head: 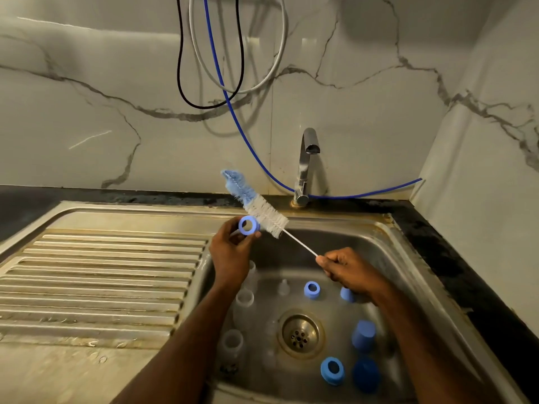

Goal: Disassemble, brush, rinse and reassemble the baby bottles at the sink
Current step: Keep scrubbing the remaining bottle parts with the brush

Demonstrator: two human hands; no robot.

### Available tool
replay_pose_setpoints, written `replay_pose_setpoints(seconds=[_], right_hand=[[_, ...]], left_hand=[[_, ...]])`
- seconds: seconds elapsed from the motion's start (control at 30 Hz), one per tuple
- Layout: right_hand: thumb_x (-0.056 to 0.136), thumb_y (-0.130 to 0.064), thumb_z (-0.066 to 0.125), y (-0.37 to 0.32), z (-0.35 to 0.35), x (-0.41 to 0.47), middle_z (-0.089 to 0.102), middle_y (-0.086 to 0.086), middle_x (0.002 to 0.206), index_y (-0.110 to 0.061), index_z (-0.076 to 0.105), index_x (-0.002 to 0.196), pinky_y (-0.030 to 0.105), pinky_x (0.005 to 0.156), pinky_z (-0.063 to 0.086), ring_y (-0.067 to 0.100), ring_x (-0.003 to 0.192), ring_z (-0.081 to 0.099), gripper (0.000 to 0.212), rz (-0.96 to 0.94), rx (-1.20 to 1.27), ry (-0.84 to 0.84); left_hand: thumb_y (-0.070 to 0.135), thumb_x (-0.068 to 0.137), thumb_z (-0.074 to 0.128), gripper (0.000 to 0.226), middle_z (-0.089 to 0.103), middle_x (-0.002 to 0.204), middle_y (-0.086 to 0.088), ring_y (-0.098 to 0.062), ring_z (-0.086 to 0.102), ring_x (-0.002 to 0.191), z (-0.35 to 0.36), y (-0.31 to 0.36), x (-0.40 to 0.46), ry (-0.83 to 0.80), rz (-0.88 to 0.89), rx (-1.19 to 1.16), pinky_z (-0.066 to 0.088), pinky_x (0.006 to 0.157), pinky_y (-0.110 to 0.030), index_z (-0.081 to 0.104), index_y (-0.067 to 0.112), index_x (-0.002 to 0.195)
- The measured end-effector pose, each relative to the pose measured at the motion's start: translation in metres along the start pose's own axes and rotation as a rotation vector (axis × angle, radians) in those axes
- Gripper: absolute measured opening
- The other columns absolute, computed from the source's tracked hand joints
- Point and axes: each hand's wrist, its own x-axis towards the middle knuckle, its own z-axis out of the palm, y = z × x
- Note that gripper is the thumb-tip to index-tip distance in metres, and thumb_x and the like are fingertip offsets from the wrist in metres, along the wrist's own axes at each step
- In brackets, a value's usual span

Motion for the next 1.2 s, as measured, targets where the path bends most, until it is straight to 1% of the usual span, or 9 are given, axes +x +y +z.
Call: replay_pose_setpoints(seconds=[0.17, 0.33, 0.5, 0.6, 0.7, 0.8, 0.93, 1.07, 1.2], right_hand=[[0.102, -0.032, 0.055, -0.005, 0.021, 0.012, 0.049, -0.008, 0.052, -0.018, 0.054, 0.061, 0.027, 0.057, 0.039, 0.006, 0.051, 0.042, 0.043, -0.076, -0.052, 0.118], [0.102, -0.024, 0.056, 0.001, 0.002, 0.003, 0.045, -0.01, 0.045, -0.012, 0.054, 0.061, 0.014, 0.05, 0.033, 0.0, 0.044, 0.036, 0.043, -0.026, 0.031, 0.038], [0.102, -0.031, 0.056, -0.004, 0.019, 0.012, 0.048, -0.006, 0.049, -0.019, 0.053, 0.058, 0.023, 0.053, 0.036, 0.004, 0.047, 0.041, 0.046, -0.029, -0.088, 0.115], [0.102, -0.03, 0.056, -0.003, 0.016, 0.012, 0.047, -0.007, 0.049, -0.019, 0.052, 0.058, 0.019, 0.053, 0.035, 0.001, 0.047, 0.04, 0.045, -0.067, -0.082, 0.164], [0.102, -0.028, 0.056, 0.0, 0.011, 0.009, 0.048, -0.008, 0.049, -0.02, 0.052, 0.057, 0.019, 0.054, 0.035, 0.002, 0.048, 0.04, 0.046, -0.064, 0.0, 0.139], [0.102, -0.03, 0.056, -0.002, 0.015, 0.009, 0.047, -0.008, 0.05, -0.02, 0.052, 0.057, 0.02, 0.053, 0.035, 0.003, 0.048, 0.039, 0.046, -0.033, 0.023, 0.119], [0.102, -0.032, 0.056, -0.002, 0.017, 0.009, 0.048, -0.006, 0.052, -0.019, 0.055, 0.061, 0.023, 0.054, 0.035, 0.005, 0.049, 0.04, 0.043, -0.035, 0.0, 0.119], [0.102, -0.03, 0.056, -0.001, 0.016, 0.01, 0.049, -0.005, 0.053, -0.018, 0.054, 0.06, 0.03, 0.059, 0.04, 0.007, 0.052, 0.043, 0.044, -0.059, -0.013, 0.159], [0.101, -0.035, 0.056, -0.001, 0.023, 0.013, 0.05, -0.006, 0.051, -0.017, 0.054, 0.059, 0.03, 0.057, 0.04, 0.006, 0.05, 0.044, 0.046, -0.068, -0.112, 0.233]], left_hand=[[0.007, 0.078, 0.084, 0.041, 0.074, 0.106, 0.007, -0.002, 0.07, 0.098, 0.013, -0.001, -0.008, -0.134, 0.071, 0.03, 0.056, 0.088, -0.021, 0.069, 0.016, 0.115], [0.006, 0.082, 0.08, 0.038, 0.073, 0.107, 0.008, -0.003, 0.07, 0.099, -0.002, 0.002, 0.004, -0.038, -0.04, -0.13, 0.057, 0.086, -0.02, 0.067, 0.017, 0.116], [0.006, 0.089, 0.073, 0.041, 0.074, 0.112, -0.01, -0.023, 0.072, 0.105, 0.005, 0.003, -0.004, -0.321, -0.106, -0.293, 0.059, 0.091, -0.035, 0.06, 0.007, 0.128], [0.011, 0.098, 0.061, 0.027, 0.073, 0.111, -0.014, -0.03, 0.07, 0.105, 0.004, 0.009, -0.004, -0.372, -0.273, -0.458, 0.057, 0.089, -0.043, 0.063, 0.009, 0.125], [0.014, 0.095, 0.056, 0.015, 0.069, 0.101, -0.014, -0.022, 0.066, 0.087, 0.0, 0.019, -0.002, -0.343, -0.574, -0.806, 0.053, 0.08, -0.037, 0.066, 0.008, 0.104], [0.018, 0.09, 0.058, 0.034, 0.065, 0.108, -0.019, -0.023, 0.065, 0.089, 0.0, 0.021, -0.002, -0.31, -0.744, -1.092, 0.056, 0.085, -0.035, 0.062, 0.0, 0.118], [0.017, 0.086, 0.059, 0.049, 0.066, 0.112, -0.022, -0.026, 0.066, 0.094, -0.001, 0.022, 0.0, -0.249, -0.757, -1.135, 0.061, 0.082, -0.034, 0.055, -0.002, 0.132], [0.007, 0.094, 0.053, 0.034, 0.062, 0.115, -0.024, -0.027, 0.065, 0.092, -0.005, 0.017, 0.009, -0.132, -0.718, -1.142, 0.061, 0.082, -0.034, 0.058, 0.007, 0.127], [0.023, 0.097, 0.059, 0.041, 0.067, 0.113, -0.02, -0.024, 0.071, 0.093, 0.002, 0.016, 0.005, -0.103, -0.766, -1.115, 0.063, 0.078, -0.031, 0.057, -0.001, 0.13]])
